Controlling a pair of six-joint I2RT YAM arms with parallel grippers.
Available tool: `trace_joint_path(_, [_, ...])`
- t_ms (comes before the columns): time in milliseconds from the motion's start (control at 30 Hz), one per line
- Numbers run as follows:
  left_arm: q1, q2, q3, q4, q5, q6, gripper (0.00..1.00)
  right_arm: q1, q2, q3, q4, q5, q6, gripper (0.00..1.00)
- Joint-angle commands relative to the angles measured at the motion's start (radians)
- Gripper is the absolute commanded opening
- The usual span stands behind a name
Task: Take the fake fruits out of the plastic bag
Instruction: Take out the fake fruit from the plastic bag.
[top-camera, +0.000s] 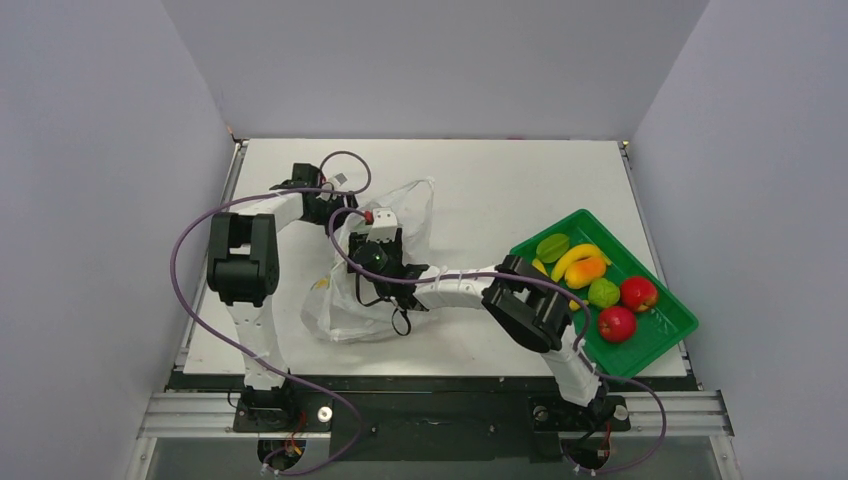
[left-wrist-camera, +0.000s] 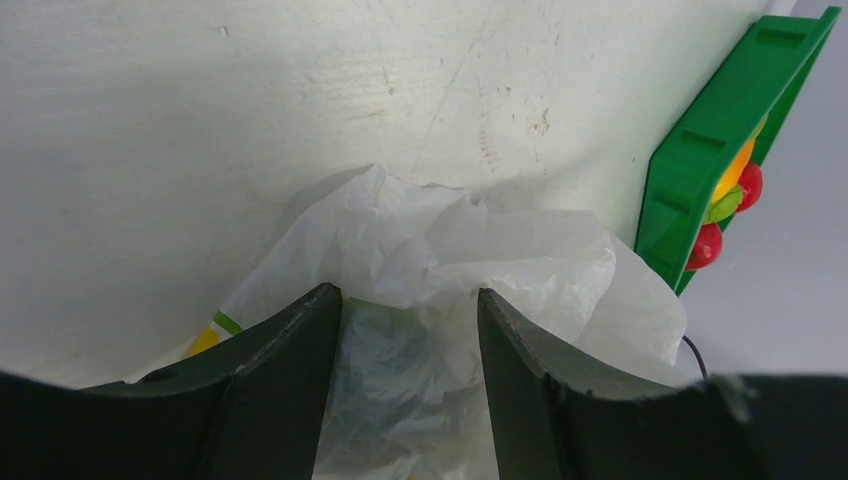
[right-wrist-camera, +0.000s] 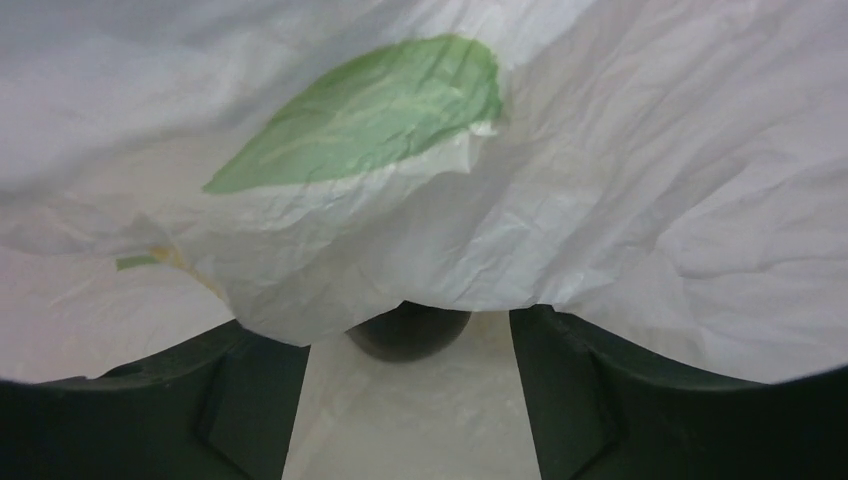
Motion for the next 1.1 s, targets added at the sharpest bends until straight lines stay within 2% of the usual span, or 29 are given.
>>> trace_joint_path(0, [-0.002, 0.005, -0.018, 0.043, 0.11, 0.001, 0.5, -0.038, 0.041, 0.052, -0.008, 0.01, 0.029, 0.71])
trace_joint_path(100, [-0.002, 0.007, -0.036, 0.054, 0.155, -0.011, 0.49, -0.048, 0.067, 0.076, -0.019, 0.009, 0.008, 0.82])
trace_joint_path(233, [-0.008, 0.002, -0.056, 0.075, 0.185, -0.023, 0.49, -0.054, 0.107, 0.105, -0.026, -0.006, -0.002, 0.86])
trace_joint_path(333, [-0.016, 0.0, -0.062, 0.082, 0.2, -0.024, 0.49, -0.057, 0.145, 0.147, -0.044, -0.035, -0.003, 0.86])
trace_joint_path(467, [-0.014, -0.005, -0.064, 0.084, 0.205, -0.025, 0.49, -0.059, 0.179, 0.16, -0.065, -0.06, 0.028, 0.8])
trace_joint_path(600, [-0.005, -0.031, -0.063, 0.083, 0.176, -0.015, 0.5, -0.057, 0.175, 0.121, -0.054, -0.073, 0.044, 0.62])
trace_joint_path(633, [0.001, -0.057, -0.062, 0.07, 0.134, 0.001, 0.51, -0.057, 0.164, 0.114, -0.057, -0.073, 0.041, 0.59])
trace_joint_path(667, [0.004, -0.074, -0.058, 0.06, 0.103, 0.013, 0.51, -0.054, 0.147, 0.11, -0.064, -0.072, 0.031, 0.47])
trace_joint_path(700, [0.009, -0.12, -0.056, 0.033, 0.021, 0.039, 0.53, -0.052, 0.136, 0.098, -0.066, -0.069, 0.025, 0.41])
trace_joint_path(733, [0.012, -0.173, -0.049, 0.011, -0.078, 0.054, 0.53, -0.048, 0.11, 0.092, -0.07, -0.066, 0.018, 0.31])
trace_joint_path(867, [0.06, -0.391, -0.076, -0.069, -0.278, 0.025, 0.57, -0.04, 0.036, 0.059, -0.088, -0.046, 0.012, 0.12])
trace_joint_path(967, [0.139, -0.569, -0.179, -0.066, -0.33, -0.028, 0.6, -0.038, -0.001, 0.028, -0.083, -0.04, 0.02, 0.06])
trace_joint_path(1000, [0.15, -0.694, -0.205, -0.058, -0.326, -0.046, 0.61, -0.039, -0.012, 0.025, -0.086, -0.038, 0.021, 0.05])
trace_joint_path(1067, [0.164, -0.815, -0.299, -0.023, -0.242, -0.063, 0.62, -0.042, -0.022, 0.023, -0.097, -0.036, 0.023, 0.04])
